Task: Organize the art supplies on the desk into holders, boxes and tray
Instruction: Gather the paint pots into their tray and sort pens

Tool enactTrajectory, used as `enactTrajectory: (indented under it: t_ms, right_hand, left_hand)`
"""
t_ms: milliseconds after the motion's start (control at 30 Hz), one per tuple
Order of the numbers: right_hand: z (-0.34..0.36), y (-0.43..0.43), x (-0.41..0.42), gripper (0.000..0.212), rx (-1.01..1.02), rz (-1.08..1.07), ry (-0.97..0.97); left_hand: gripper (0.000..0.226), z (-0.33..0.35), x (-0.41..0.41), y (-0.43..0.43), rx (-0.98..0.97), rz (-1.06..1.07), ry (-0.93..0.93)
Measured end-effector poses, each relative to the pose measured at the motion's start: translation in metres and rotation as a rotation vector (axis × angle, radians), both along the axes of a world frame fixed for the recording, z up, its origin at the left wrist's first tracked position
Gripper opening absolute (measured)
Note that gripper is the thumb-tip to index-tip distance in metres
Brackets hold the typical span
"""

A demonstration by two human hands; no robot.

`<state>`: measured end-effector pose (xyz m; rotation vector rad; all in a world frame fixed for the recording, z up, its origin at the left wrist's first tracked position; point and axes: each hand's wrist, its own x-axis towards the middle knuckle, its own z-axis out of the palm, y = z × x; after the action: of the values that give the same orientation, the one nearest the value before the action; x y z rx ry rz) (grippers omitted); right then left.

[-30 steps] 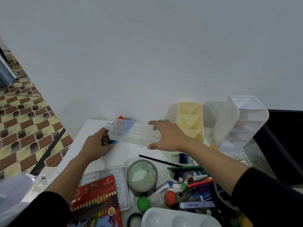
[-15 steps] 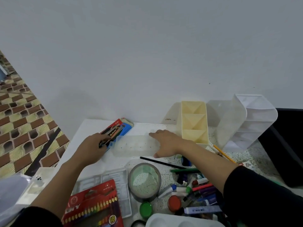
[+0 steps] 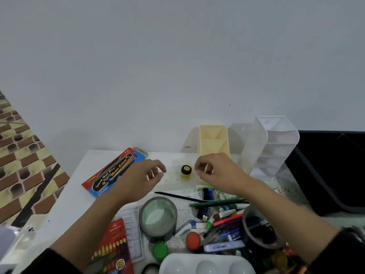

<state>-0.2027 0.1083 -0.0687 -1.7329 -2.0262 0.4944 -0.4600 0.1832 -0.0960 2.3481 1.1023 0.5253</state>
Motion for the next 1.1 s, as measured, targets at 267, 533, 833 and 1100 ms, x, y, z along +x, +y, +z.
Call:
enactTrajectory:
  t_ms: [267,533,833,1100]
  right_hand:
    - [-0.026,-0.019,0.016,0.032,-0.12,0.059,-0.434]
    - [-0.035,-0.018,0.008,0.039,-0.14,0.186,-0.512]
    - [-0.025,-0.011,0.006,0.019,0.015,0.114,-0.232]
    - [-0.029,0.006,-0.009,0.016,0.148,0.131,-0.242]
  left_hand:
    - [0.046,-0.035,0.055,0.012,0.004,-0.075,0.21]
    - [0.045,-0.04,0.083,0.028,0.055,-0.057,0.41]
    - [0.031,-0.05,0.076,0.044,0.02,-0.109,0.167]
    - [0.029,-0.054,0.075,0.052,0.004,-0.113,0.134]
